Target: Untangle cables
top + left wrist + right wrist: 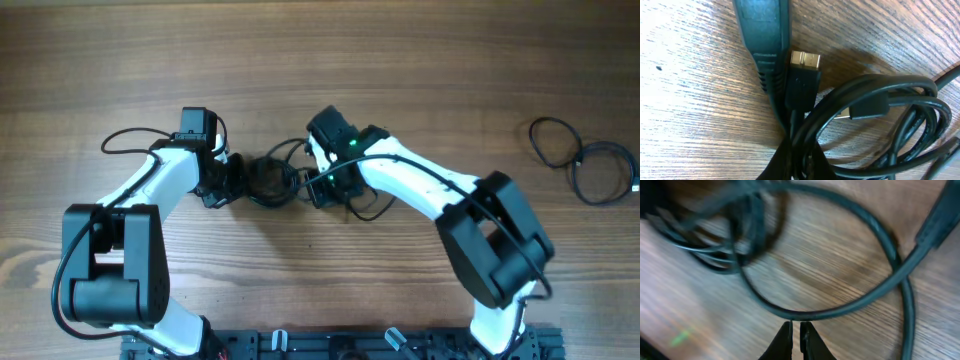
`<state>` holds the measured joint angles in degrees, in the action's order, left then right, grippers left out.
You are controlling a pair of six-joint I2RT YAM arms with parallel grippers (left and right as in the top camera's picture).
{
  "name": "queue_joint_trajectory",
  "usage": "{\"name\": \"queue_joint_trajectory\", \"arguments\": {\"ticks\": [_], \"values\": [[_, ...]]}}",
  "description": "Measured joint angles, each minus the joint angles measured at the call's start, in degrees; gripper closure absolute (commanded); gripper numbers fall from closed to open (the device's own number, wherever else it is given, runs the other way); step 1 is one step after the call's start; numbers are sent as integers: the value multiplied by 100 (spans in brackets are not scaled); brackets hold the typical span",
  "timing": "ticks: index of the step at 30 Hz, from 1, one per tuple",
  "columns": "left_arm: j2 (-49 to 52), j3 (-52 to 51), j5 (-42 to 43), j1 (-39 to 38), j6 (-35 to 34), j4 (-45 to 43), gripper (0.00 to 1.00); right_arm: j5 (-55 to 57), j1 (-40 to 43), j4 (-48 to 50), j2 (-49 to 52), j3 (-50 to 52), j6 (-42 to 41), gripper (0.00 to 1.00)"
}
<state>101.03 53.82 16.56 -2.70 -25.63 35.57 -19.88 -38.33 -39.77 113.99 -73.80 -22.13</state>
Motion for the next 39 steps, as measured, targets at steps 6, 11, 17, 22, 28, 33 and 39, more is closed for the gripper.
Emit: {"name": "queue_joint_trajectory", "arguments": {"ticks": [6,11,17,22,28,33,39], "values": [[0,0,0,0,0,0,96,-1115,-22,7,94,249,-251,89],[0,0,-2,0,0,0,96,-1674,-94,90,94,214,-293,85],[0,0,-2,0,-2,0,96,-745,13,1397,85,-328,-251,94],[0,0,-2,0,0,0,96,310,13,1394,109,-304,-678,88],[0,0,-2,0,-2,0,96,164,-39,-46,227,-249,-999,87],[0,0,-2,-2,0,0,96,-1008,-636,-258,232,-247,-1023,86],[0,0,-2,-2,0,0,96,-1517,-1143,-90,232,-247,-1029,88]]}}
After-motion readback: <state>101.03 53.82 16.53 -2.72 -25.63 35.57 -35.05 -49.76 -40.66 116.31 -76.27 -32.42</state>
